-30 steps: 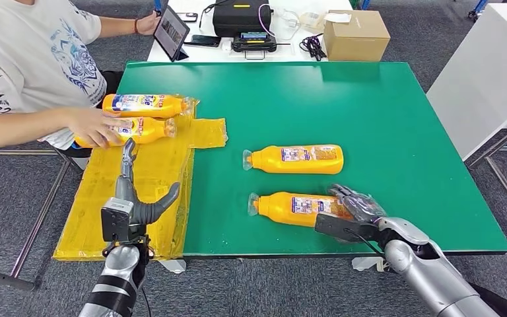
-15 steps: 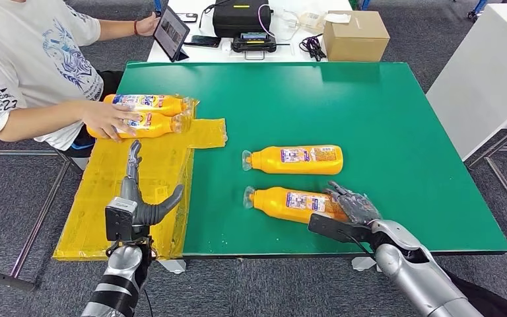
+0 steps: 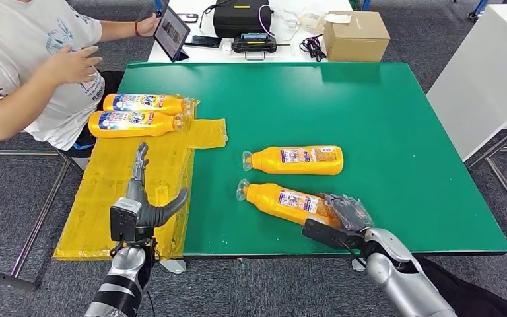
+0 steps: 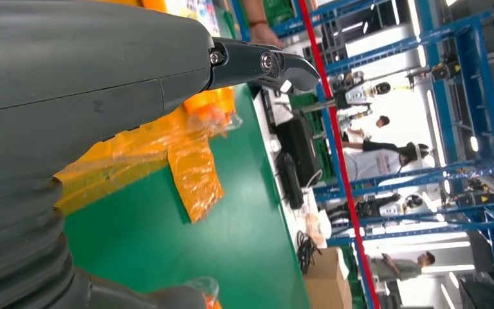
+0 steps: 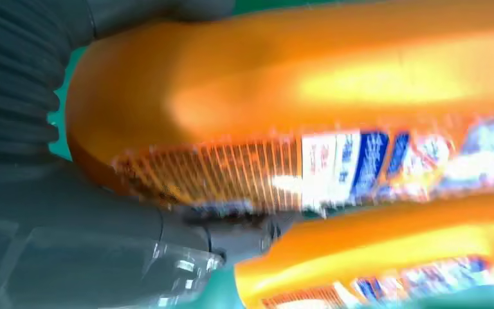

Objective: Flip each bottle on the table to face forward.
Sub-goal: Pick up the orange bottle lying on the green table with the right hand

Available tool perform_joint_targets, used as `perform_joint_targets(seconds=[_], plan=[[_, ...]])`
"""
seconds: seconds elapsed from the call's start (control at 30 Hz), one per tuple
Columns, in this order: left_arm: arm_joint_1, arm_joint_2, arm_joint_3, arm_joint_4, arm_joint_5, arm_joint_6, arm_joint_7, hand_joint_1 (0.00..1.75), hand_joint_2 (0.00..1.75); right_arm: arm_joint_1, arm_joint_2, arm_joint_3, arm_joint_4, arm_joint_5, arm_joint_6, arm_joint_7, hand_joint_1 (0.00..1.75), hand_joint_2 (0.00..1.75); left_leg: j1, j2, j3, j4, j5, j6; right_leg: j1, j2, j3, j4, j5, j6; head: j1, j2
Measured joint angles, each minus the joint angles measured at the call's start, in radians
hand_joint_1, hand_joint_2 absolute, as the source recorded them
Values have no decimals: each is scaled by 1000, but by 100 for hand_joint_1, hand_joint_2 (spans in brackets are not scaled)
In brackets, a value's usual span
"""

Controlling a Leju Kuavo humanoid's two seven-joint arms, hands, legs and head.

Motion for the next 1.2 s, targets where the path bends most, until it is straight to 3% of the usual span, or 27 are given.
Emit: perform_joint_targets(seconds=[0.23,0.57,0.8,1.0,1.2], plan=[[46,-10,38,-29,71,-60,37,0,175,127,197,-137,-187,51,-243,-85,175,175,1,0,-3,0,0,-1,1,0,-4,0,-1,-1,0,0],[101,-22,76,-71,178,-182,132,0,175,237,364,-250,-445,25,-515,-216,175,175,0,-1,-4,0,0,-1,0,0,-4,0,-1,-1,0,0],[117,-26,59,-80,307,-345,206,0,175,253,389,-271,-459,2,-455,-257,175,175,0,-1,-4,0,0,-1,0,0,-4,0,-1,-1,0,0],[119,-28,35,-80,378,-431,235,0,175,253,396,-267,-414,-17,-390,-300,175,175,0,-1,-4,0,0,-1,0,0,-4,0,-1,-1,0,0],[120,-28,-49,-89,498,-621,275,0,175,237,436,-211,-241,-57,-267,-392,175,175,0,-1,-4,-1,0,-1,0,0,-4,0,-1,-1,0,0]])
